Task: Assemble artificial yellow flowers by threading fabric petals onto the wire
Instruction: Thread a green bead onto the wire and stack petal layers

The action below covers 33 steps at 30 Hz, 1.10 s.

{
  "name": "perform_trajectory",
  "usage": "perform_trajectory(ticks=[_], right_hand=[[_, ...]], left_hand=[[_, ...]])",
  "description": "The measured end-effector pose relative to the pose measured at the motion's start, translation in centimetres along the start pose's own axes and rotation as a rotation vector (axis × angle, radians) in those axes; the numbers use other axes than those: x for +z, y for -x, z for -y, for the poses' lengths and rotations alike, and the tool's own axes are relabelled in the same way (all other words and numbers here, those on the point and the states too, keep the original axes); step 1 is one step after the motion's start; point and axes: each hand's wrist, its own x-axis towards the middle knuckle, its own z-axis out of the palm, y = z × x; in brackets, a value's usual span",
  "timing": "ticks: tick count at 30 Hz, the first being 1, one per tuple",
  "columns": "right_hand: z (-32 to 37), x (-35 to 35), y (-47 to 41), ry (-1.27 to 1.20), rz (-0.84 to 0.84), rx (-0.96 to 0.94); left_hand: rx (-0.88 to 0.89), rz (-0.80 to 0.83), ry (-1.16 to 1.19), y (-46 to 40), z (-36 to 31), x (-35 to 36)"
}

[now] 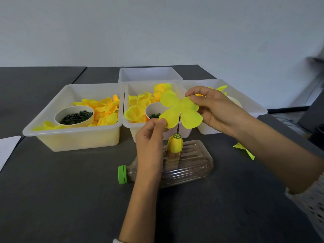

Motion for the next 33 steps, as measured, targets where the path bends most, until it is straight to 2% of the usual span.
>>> perform_trajectory(ticks=[7,12,16,22,28,33], right_hand=[[-1.5,-0.4,0.5,0.065,-0.021,0.074],[-2.5,-0.7,1.0,0.137,-0.011,0.112],[-3.5,-0.6,1.5,0.211,-0.013,0.138],[-4.4,-0.6,2.2,0.304,-0.044,0.18],[-4.5,-0.6,2.4,0.406,-0.04,0.165],[-3.1,-1.1,2.2,0.577,0.059,0.219]], left_hand=[[0.017,-0.042,-0.111,0.2,0.3,0.1],[0.085,-0.197,-0.361,0.8,0.7,0.0],[0.014,-0.27,-0.568,1.2,0.8,-0.4],[-0.048,-0.26,-0.811,0.8,1.2,-1.0],[-0.064,-0.202,-0.863,0.8,1.0,-1.1],[-0.085,-0.201,-0.825,0.5,1.0,-1.2]])
